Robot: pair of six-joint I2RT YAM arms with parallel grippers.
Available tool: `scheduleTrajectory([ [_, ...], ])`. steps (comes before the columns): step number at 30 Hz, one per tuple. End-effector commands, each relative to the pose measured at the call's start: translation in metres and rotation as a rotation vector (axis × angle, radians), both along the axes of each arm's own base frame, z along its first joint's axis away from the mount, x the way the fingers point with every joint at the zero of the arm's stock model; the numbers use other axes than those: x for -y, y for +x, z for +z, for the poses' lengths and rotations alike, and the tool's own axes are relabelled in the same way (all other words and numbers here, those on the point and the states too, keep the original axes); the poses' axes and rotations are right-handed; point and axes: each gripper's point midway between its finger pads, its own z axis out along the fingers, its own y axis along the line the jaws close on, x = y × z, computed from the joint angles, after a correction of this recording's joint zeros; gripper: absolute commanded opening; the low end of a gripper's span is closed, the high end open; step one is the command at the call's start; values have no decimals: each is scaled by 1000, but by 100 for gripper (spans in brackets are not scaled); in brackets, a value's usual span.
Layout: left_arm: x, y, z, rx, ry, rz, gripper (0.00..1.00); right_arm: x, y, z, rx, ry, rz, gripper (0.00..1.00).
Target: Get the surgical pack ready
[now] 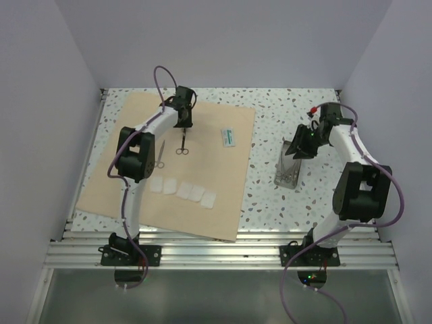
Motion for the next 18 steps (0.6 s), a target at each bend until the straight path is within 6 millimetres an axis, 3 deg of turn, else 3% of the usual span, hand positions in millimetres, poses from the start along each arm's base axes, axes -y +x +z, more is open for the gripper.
scheduleTrajectory([
  [1,-2,8,8,39,-13,5,36,-15,-5,13,21,11,18,43],
  [15,-6,-3,-21,-16,3,0,31,-43,2,13,28,25,57,43],
  [18,-6,-3,-28,-28,10,-5,30,-59,2,14,33,13,100,43],
])
